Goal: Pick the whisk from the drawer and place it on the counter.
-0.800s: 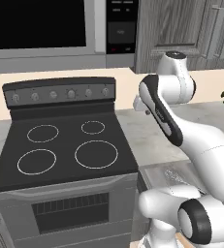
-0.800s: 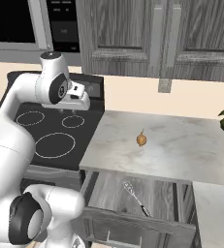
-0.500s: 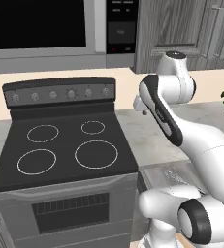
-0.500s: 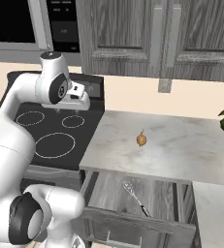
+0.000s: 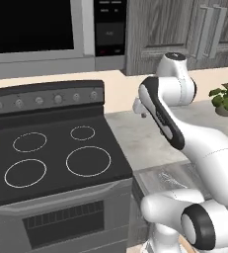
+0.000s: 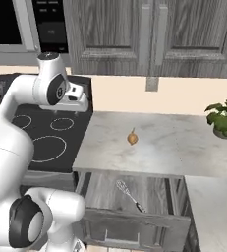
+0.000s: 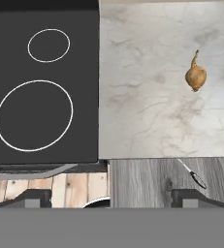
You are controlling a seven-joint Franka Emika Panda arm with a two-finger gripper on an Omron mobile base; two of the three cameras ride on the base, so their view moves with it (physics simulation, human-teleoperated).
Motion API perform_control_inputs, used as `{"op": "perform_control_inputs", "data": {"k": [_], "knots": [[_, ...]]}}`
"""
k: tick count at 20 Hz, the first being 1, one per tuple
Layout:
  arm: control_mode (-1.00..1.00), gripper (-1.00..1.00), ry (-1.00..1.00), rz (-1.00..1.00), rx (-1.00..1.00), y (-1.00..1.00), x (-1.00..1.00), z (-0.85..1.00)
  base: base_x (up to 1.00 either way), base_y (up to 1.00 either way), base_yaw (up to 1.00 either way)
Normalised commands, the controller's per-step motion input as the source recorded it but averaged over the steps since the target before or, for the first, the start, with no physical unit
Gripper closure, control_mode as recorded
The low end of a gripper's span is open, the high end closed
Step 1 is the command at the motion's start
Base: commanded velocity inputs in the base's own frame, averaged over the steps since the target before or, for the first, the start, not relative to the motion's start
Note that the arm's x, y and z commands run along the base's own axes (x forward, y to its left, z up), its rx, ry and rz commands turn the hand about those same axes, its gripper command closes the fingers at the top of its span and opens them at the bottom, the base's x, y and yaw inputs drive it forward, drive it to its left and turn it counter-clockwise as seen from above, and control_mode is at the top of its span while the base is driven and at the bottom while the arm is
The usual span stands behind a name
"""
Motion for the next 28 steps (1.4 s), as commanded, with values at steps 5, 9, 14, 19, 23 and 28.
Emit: {"op": "perform_control_inputs", "data": {"k": [5,9,14,19,23,28], "knots": [[1.0,-1.0,0.0,0.0,0.0,0.0,0.0,0.0,-0.2,0.27,-0.45],[1.0,-1.0,0.0,0.0,0.0,0.0,0.0,0.0,-0.34,0.38,-0.52],[1.0,-1.0,0.0,0.0,0.0,0.0,0.0,0.0,-0.43,0.43,-0.52],[1.0,-1.0,0.0,0.0,0.0,0.0,0.0,0.0,-0.45,0.46,-0.48],[1.0,-1.0,0.0,0.0,0.0,0.0,0.0,0.0,-0.35,0.38,-0.45],[-1.0,-1.0,-0.01,-0.4,0.0,0.04,-0.07,-0.12,0.0,0.0,0.0]]}}
